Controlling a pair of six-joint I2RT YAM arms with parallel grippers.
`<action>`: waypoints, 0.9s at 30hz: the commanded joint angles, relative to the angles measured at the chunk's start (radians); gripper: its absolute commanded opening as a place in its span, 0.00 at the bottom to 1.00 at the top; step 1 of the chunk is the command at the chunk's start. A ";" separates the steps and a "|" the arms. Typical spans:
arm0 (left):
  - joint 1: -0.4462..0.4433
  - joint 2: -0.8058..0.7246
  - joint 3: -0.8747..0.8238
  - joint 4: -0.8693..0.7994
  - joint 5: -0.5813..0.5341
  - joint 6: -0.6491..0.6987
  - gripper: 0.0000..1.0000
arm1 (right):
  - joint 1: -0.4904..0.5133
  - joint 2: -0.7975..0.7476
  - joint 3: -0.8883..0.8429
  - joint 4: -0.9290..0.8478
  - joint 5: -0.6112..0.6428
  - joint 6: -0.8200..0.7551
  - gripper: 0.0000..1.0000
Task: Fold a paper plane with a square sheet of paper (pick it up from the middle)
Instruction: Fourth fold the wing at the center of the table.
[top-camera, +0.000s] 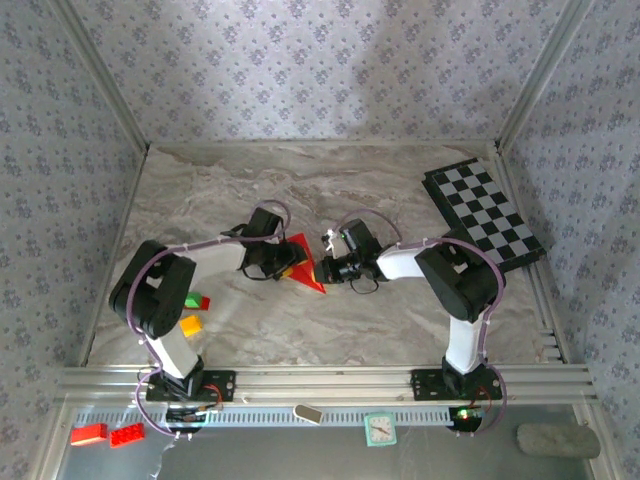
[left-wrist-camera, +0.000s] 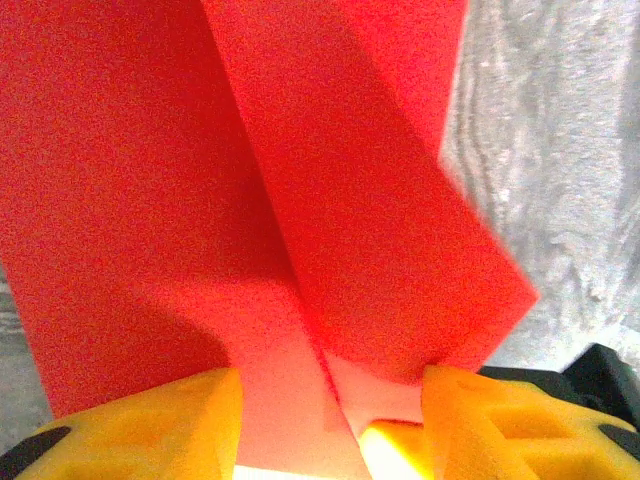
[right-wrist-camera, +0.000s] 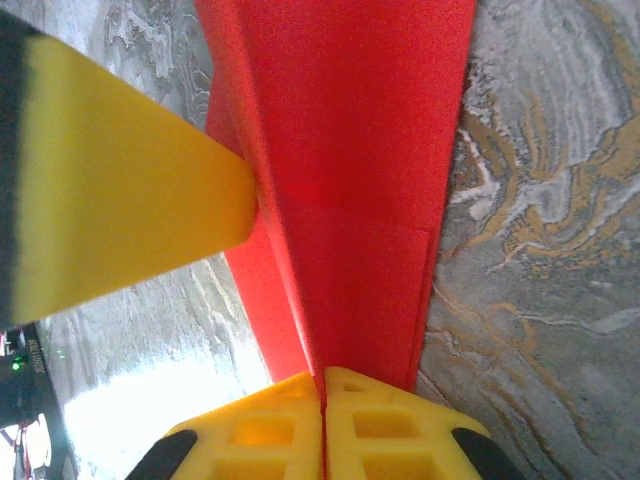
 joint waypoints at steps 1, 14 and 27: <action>0.022 -0.083 0.008 0.040 0.015 0.016 0.50 | -0.012 0.036 0.007 -0.067 -0.015 0.028 0.09; 0.041 -0.041 -0.074 0.285 0.147 -0.042 0.31 | -0.033 0.056 -0.002 -0.047 -0.050 0.063 0.09; 0.031 0.031 -0.061 0.341 0.190 -0.070 0.29 | -0.042 0.064 -0.007 -0.045 -0.064 0.074 0.10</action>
